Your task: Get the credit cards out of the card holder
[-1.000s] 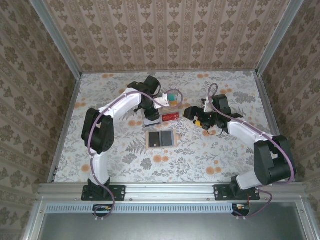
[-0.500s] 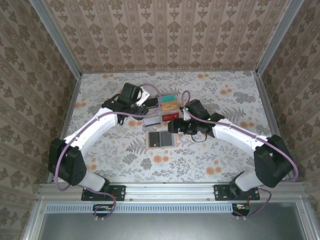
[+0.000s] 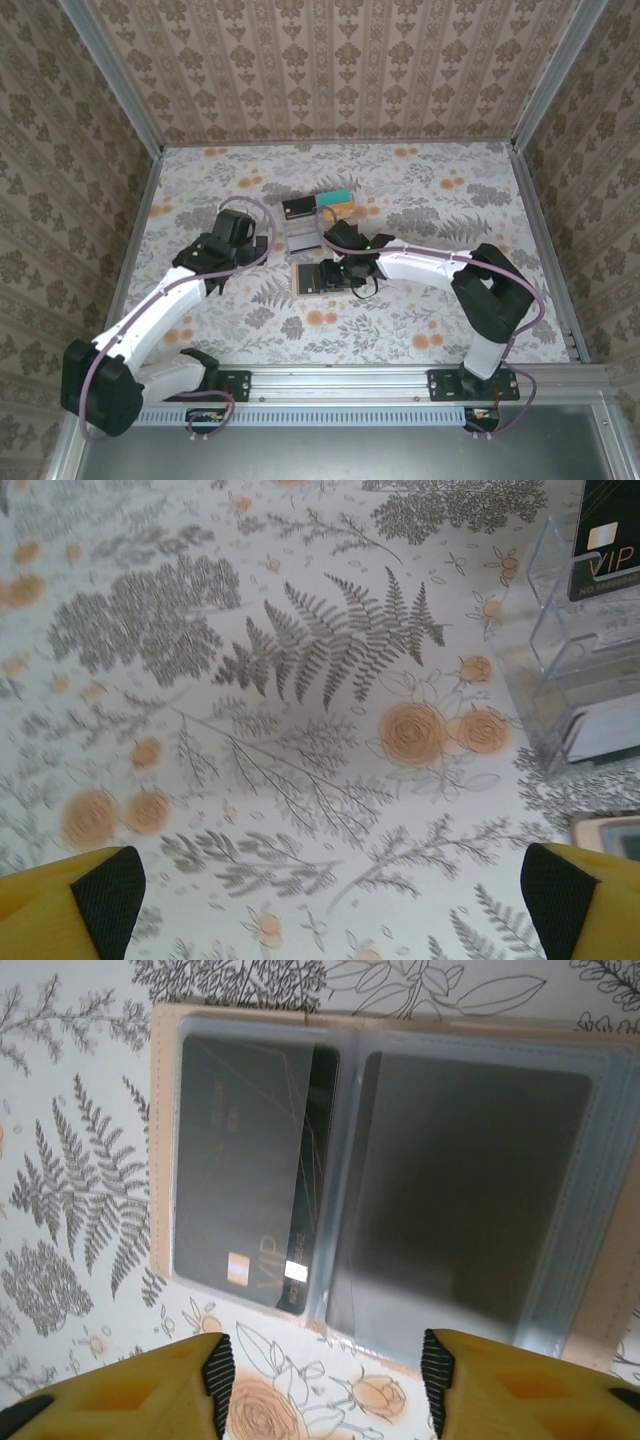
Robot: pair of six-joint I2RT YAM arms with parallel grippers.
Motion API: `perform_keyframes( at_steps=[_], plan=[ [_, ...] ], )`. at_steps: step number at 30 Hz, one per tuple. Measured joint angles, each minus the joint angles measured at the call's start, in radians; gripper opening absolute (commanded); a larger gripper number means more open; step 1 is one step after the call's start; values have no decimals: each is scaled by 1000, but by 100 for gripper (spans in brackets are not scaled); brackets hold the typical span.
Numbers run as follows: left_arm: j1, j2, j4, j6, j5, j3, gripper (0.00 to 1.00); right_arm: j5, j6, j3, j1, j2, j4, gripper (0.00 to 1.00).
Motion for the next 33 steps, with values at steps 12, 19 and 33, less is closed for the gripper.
perform_keyframes(
  at_steps=[12, 19, 33],
  plan=[
    [16, -21, 66, -211, 284, -104, 84, -77, 60, 89, -65, 146, 77, 32],
    [-7, 65, 122, -269, 402, -106, 64, -109, 60, 119, -72, 185, 87, 25],
    [-117, 225, 239, -418, 482, -118, 38, -150, 61, 108, -93, 195, 117, 24]
  ],
)
